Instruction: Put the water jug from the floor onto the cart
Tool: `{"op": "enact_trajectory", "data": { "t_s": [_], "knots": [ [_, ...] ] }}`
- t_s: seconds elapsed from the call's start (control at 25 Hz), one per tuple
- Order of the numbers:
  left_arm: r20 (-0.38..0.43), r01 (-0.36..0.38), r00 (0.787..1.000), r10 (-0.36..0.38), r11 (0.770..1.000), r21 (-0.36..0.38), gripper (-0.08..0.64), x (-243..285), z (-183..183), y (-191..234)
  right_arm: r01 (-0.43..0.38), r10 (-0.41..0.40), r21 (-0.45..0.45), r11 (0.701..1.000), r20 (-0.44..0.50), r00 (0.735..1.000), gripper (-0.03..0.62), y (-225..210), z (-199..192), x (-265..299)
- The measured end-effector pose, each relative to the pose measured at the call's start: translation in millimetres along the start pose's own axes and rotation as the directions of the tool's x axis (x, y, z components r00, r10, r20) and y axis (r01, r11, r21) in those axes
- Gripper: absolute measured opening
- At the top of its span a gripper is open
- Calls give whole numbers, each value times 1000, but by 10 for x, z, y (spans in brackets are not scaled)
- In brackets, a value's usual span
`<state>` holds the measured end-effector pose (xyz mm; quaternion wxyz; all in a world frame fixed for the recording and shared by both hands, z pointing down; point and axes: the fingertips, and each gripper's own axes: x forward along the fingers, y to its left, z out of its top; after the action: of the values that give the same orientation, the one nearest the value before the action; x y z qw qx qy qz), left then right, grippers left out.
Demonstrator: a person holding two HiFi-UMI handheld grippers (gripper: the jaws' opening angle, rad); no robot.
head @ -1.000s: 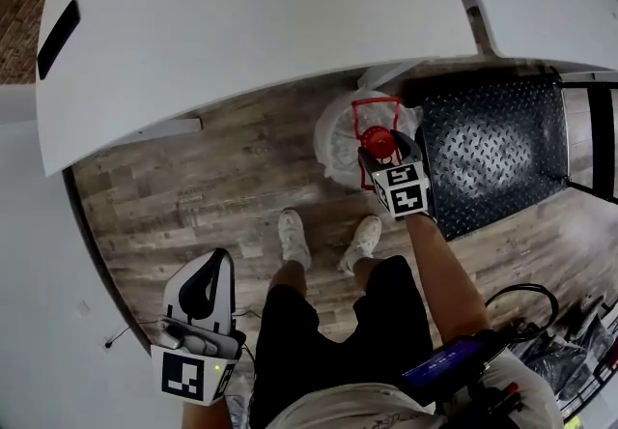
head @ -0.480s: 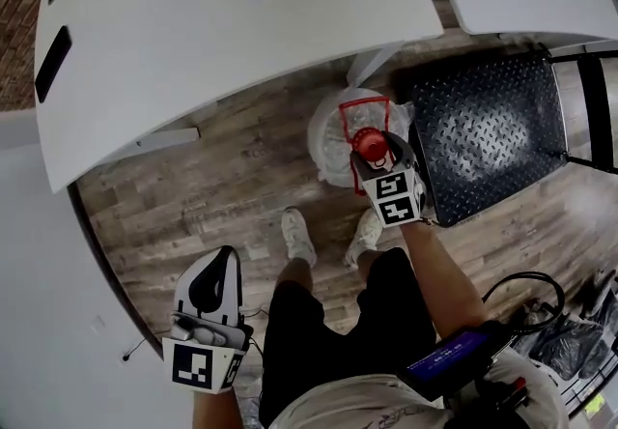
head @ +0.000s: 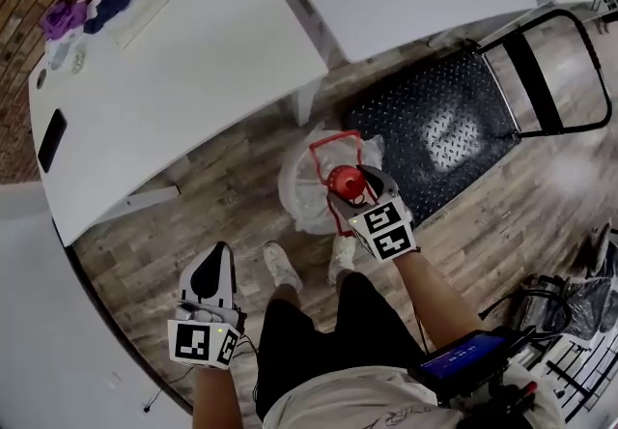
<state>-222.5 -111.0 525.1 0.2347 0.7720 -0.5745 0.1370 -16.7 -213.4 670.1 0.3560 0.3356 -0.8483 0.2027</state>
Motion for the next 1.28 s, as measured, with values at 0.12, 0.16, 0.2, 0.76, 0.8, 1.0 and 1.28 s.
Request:
{"op": "enact_trajectory", "data": {
  "t_s": [0.12,0.16,0.2,0.76,0.8,1.0,1.28],
  "knots": [
    [-1,25,1000,-25,999,26,2,122,134,-128,38,-38,52,998,-1,999,310,-167,51,-422],
    [-3,35,999,-35,999,37,2,166,170,-185,53,-53,67,996,0,999,310,-234,51,-559],
    [-5,48,999,-47,998,45,2,210,207,-249,70,-71,83,994,2,998,310,-313,45,-693],
    [-54,201,979,-194,962,184,2,768,537,-1287,361,-362,234,903,-40,931,310,-2058,-579,-1778],
    [-64,210,977,-202,959,190,2,808,531,-1353,379,-379,237,894,-49,924,310,-2184,-651,-1793],
    [-89,239,970,-226,953,186,2,990,509,-1602,450,-445,301,841,-89,891,310,-2852,-1000,-1881],
    [-120,245,967,-226,950,191,2,1188,456,-1802,507,-495,379,775,-136,858,310,-3587,-1411,-1896]
  ]
}}
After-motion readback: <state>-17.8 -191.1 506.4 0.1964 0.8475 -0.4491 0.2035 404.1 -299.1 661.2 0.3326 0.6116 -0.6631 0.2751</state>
